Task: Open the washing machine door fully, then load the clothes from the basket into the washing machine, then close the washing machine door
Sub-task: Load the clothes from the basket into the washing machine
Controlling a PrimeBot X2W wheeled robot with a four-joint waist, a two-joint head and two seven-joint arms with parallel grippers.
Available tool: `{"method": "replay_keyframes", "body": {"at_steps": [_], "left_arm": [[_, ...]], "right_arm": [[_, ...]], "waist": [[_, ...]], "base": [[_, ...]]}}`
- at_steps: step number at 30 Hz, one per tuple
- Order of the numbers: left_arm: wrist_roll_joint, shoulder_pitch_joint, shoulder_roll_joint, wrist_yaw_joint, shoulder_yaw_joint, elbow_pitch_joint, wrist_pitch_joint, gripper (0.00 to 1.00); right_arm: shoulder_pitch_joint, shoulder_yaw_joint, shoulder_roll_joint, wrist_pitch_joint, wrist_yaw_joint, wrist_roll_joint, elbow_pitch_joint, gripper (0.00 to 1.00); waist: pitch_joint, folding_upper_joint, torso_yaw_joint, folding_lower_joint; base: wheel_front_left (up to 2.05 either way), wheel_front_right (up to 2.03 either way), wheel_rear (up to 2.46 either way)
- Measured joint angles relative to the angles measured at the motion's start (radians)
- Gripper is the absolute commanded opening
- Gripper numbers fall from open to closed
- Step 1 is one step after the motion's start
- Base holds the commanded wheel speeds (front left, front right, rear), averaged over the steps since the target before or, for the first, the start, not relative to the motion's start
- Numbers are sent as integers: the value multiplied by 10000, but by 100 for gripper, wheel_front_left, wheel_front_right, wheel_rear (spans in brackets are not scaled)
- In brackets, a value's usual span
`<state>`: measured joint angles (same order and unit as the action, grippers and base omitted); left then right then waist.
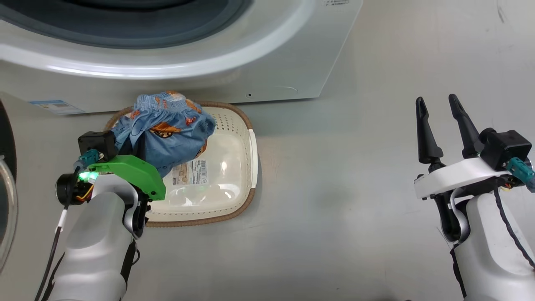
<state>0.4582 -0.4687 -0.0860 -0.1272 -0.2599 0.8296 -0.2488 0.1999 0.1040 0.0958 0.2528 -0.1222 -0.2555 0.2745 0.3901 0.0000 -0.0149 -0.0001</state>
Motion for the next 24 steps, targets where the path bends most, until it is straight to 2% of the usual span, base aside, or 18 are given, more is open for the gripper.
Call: {"method": "replay_keyframes", "body": {"at_steps": [12, 24], "left_arm": [[-391, 760, -17, 2, 320, -1499, -2, 0], [-922, 1094, -173, 144, 629, -3254, -2, 0]], "right_arm": [[-619, 67, 25, 0, 0, -88, 111, 100], [-913, 196, 19, 0, 0, -174, 121, 100]], "waist": [[-1263, 0, 105, 0], [-1943, 0, 222, 0]], "base": [[0, 0, 0], [0, 0, 0]]}}
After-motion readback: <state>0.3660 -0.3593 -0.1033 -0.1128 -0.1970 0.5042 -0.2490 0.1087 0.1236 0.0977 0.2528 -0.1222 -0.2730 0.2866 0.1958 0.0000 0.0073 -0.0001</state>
